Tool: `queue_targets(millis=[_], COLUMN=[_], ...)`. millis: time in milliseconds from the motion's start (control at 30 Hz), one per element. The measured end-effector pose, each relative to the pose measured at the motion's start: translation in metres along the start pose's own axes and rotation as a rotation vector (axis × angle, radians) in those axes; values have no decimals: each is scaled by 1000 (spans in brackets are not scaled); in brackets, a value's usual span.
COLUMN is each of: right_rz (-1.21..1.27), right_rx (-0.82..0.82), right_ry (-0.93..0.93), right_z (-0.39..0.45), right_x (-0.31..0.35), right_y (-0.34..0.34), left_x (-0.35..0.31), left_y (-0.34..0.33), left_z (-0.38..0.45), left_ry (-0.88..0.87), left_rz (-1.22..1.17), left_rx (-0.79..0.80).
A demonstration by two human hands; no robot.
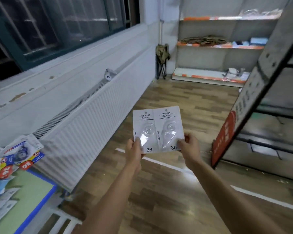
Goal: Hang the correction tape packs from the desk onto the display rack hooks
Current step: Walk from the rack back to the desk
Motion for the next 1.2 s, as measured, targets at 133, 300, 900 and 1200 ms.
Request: queue_targets(millis=[133,300,900,1200], right_rz=[-33,-28,141,186], right_rx=[-102,-260,-529,-595], right_ry=[65,100,181,257], right_z=[19,39,159,258], right_x=[18,41,104,152], right_y=[97,211,430,478], left_x=[16,31,28,-1], left_y=[-75,-159,-420,-551], left_z=[-60,-139,-266,-284], left_ry=[-5,12,-193,-282], left_rz=[14,-24,52,51], left_rx=[122,341,733,837])
Point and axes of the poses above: each hand's wrist, its own z-axis towards the middle knuckle, its own y-axis out of the back of the hand, x = y × z, the point moved 1 cm from there along z, towards the middle knuckle, and after that the axes turned 14 degrees about -x, right-handed, at the moved point
